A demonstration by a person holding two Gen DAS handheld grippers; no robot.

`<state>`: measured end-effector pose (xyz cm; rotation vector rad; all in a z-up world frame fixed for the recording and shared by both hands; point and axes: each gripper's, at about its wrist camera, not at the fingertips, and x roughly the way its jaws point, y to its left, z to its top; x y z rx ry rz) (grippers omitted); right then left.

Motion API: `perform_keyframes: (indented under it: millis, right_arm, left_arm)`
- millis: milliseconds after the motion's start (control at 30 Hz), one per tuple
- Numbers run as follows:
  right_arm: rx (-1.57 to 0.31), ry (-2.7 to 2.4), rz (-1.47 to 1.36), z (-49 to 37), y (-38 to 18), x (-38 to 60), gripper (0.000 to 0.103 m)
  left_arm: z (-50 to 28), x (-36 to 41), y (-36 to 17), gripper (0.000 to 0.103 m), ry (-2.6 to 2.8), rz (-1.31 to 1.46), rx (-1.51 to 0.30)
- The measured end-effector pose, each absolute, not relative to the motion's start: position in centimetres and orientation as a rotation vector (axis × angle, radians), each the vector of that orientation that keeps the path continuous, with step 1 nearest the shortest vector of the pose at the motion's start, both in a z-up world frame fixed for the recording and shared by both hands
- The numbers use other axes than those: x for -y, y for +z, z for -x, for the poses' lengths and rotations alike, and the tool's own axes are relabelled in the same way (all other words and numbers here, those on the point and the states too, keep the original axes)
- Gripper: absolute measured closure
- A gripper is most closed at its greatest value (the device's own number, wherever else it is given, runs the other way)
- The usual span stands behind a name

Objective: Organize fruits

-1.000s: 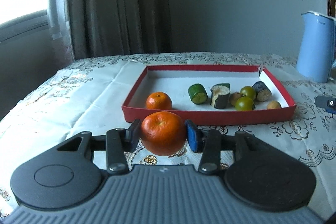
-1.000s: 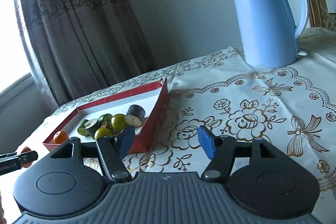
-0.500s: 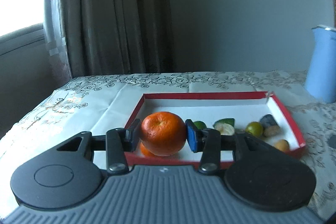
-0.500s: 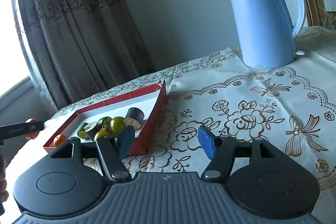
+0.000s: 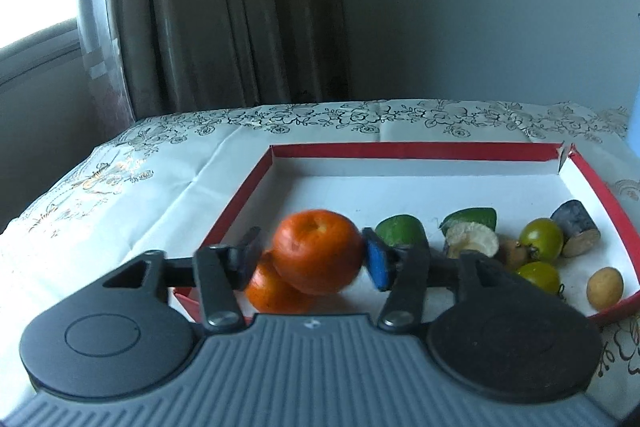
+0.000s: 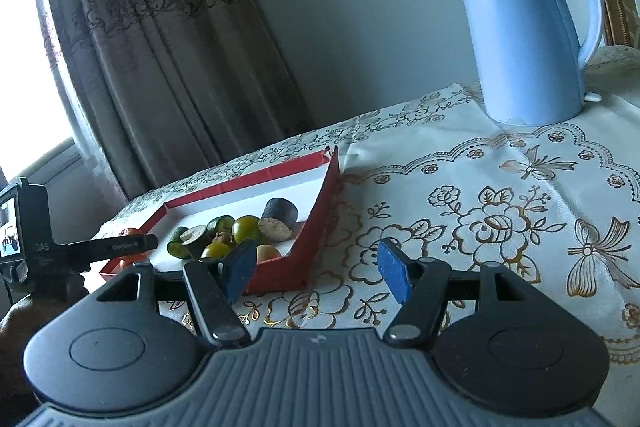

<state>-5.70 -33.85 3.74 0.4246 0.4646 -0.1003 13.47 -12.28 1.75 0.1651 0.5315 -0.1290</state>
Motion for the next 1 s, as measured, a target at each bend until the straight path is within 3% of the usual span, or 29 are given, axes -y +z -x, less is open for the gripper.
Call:
perform_keyframes:
  millis: [100, 300, 633, 1000]
  right_arm:
    - [-0.469, -0.103, -0.420, 5.7, 3.7, 33.8, 0.037]
    - [-0.462, -0.114, -0.419, 5.9, 3.7, 34.1, 0.037]
    - [-0.453, -0.128, -0.394, 6.1, 3.9, 34.0, 0.037]
    - [-0.459, -0.148, -0.372, 6.2, 3.8, 33.9, 0.033]
  left_arm:
    - [-12.8, 12.1, 2.3, 0.018, -0.115, -0.160, -0.488]
    - [-10.3, 10.3, 4.1, 0.000, -0.187, -0.097, -0.439]
    - [-2.8, 3.5, 7.2, 0.000, -0.580, 0.240, -0.345]
    - [0.9, 3.0, 8.5, 0.000, -0.602, 0.228, -0.356]
